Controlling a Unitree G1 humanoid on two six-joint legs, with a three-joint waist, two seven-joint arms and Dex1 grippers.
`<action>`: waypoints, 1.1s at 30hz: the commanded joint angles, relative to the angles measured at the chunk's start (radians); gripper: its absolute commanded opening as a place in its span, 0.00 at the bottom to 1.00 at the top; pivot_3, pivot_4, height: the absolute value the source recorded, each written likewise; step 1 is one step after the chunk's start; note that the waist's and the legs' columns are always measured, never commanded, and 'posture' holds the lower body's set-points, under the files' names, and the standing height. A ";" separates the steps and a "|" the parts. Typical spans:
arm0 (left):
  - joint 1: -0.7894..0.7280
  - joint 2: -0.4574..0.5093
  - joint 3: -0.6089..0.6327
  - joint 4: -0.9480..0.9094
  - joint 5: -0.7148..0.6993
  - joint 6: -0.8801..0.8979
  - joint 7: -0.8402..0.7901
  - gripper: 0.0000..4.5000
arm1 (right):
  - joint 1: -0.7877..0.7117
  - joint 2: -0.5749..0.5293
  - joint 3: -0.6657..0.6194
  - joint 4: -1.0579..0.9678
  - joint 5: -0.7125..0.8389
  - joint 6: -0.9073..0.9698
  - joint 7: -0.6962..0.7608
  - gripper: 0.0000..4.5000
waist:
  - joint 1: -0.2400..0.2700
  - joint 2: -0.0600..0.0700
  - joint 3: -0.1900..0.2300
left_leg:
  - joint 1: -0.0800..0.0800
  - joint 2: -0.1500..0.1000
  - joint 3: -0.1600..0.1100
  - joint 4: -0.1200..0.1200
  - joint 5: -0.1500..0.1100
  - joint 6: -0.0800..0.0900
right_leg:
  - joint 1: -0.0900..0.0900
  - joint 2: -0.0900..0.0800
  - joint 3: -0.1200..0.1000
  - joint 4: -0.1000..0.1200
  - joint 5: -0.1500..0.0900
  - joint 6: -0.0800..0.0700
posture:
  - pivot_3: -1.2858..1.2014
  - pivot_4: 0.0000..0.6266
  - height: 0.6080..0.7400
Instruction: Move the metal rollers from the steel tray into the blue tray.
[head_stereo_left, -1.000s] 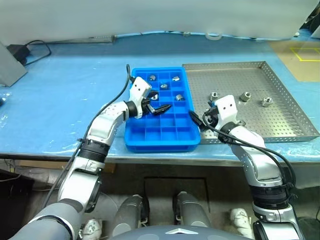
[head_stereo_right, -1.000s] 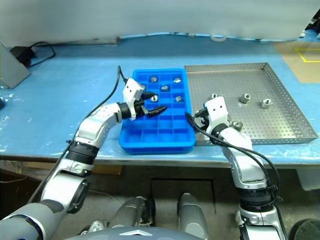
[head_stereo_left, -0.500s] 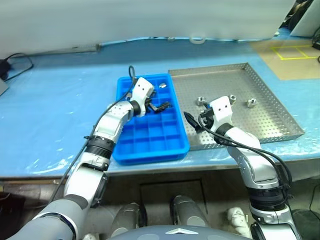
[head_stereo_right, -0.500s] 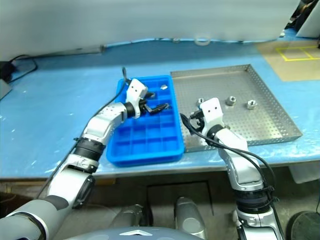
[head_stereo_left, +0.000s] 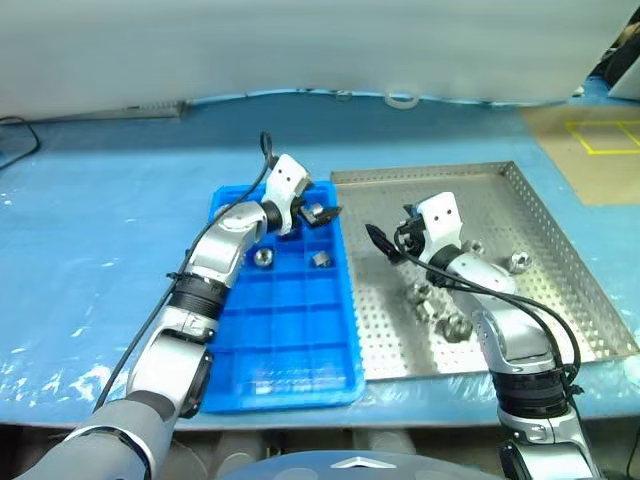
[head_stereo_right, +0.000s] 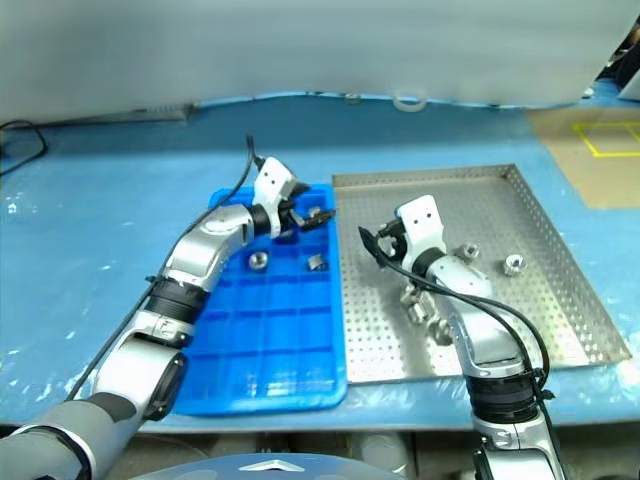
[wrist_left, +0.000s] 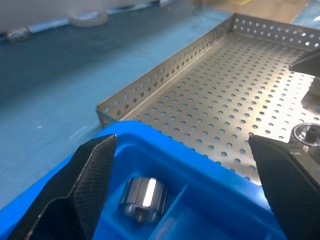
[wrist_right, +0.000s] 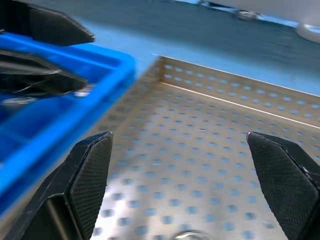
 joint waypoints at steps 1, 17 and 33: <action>-0.007 0.005 0.013 -0.047 -0.006 -0.020 -0.002 1.00 | -0.011 0.000 -0.006 -0.030 0.000 -0.025 0.003 1.00 | 0.008 0.009 0.001 | -0.013 0.001 -0.001 0.001 0.017 -0.028 | 0.000 0.012 -0.002 0.001 -0.001 -0.005 | 0.40 0.24 1.00; 0.026 0.015 -0.008 -0.106 -0.005 -0.017 -0.029 1.00 | -0.011 0.010 0.009 -0.034 -0.005 -0.026 0.007 1.00 | -0.003 0.048 0.026 | -0.003 0.109 0.000 -0.087 0.068 -0.054 | 0.053 0.022 -0.120 0.055 -0.046 -0.026 | 0.40 0.24 1.00; 0.080 0.044 -0.008 -0.224 -0.111 0.052 -0.173 1.00 | -0.013 0.001 0.010 -0.039 0.007 -0.022 0.025 1.00 | 0.057 0.040 0.012 | -0.072 0.073 0.008 -0.092 0.108 -0.059 | 0.030 0.039 -0.046 0.060 -0.097 -0.021 | 0.40 0.24 1.00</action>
